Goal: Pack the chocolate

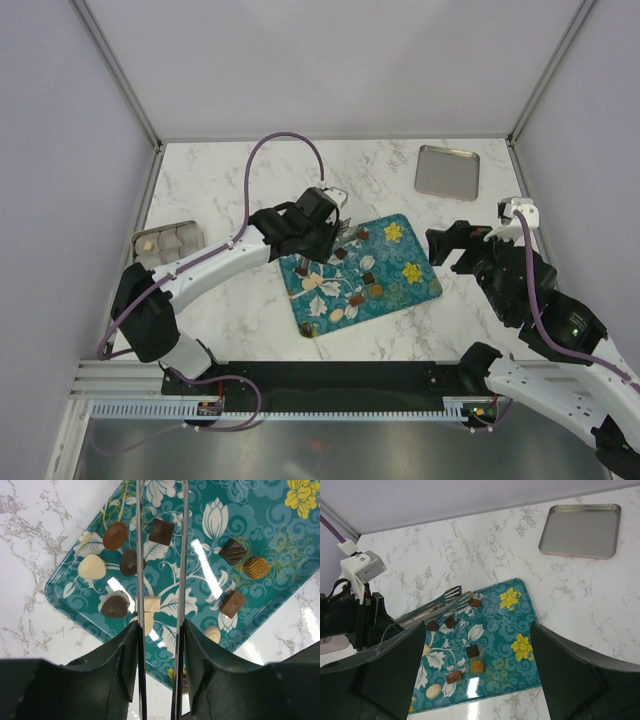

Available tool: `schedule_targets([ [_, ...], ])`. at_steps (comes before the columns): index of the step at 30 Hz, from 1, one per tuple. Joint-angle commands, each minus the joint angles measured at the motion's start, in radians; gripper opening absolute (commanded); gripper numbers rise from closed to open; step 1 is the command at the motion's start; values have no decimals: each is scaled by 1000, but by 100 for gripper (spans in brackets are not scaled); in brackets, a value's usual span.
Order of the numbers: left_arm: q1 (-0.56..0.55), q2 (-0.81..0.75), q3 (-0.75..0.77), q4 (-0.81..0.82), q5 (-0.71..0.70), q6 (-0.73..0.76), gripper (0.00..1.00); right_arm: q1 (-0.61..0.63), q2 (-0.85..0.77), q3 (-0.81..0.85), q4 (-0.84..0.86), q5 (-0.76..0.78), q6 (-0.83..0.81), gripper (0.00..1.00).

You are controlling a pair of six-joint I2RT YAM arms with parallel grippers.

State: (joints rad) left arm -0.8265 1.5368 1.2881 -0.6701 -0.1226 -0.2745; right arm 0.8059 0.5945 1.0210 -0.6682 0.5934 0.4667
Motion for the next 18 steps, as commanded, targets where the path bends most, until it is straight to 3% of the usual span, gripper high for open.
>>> schedule_targets([
  [1, -23, 14, 45, 56, -32, 46, 46, 3, -10, -9, 10, 37, -19, 93],
  [18, -62, 106, 40, 86, -57, 43, 48, 3, -39, -24, 7, 40, -13, 93],
])
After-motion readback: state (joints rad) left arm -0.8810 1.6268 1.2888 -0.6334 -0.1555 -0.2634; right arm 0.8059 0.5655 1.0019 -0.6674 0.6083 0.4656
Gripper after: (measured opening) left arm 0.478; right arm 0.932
